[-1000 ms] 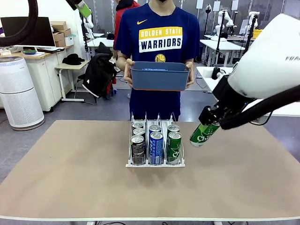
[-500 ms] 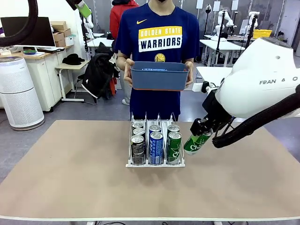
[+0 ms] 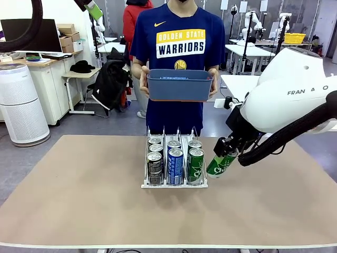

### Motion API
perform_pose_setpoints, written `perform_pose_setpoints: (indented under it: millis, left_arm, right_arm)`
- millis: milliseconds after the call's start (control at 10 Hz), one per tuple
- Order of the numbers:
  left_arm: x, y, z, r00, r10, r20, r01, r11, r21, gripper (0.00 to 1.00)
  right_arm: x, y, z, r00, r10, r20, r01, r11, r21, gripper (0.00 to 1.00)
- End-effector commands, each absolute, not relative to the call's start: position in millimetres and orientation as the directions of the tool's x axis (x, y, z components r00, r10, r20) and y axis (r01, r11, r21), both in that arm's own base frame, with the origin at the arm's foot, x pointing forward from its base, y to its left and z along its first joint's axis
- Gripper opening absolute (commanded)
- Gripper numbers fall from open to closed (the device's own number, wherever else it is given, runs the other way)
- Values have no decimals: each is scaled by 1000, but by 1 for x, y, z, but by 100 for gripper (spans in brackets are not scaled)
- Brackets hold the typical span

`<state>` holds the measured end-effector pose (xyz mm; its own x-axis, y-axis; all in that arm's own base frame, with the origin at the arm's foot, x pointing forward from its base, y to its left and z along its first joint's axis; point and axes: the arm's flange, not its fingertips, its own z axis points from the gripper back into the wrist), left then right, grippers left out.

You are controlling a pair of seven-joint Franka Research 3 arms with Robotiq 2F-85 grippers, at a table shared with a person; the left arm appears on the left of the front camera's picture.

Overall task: Fill the beverage cans into the dispenser.
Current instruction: Place the picked Sprite in the line of the Automatic Can Dispenser with the same cans.

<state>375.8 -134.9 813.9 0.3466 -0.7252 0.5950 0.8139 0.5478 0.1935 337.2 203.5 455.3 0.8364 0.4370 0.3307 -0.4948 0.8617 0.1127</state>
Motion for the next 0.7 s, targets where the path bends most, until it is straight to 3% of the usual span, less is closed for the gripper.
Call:
perform_pose_setpoints:
  millis: [0, 600]
  left_arm:
    - [375, -134, 813, 347, -727, 593, 813, 548, 197, 100]
    - [375, -134, 813, 347, -727, 593, 813, 548, 197, 100]
  right_arm:
    - [348, 212, 446, 843, 424, 332, -474, 876, 84, 58]
    - [357, 237, 445, 850, 418, 321, -479, 866, 142, 58]
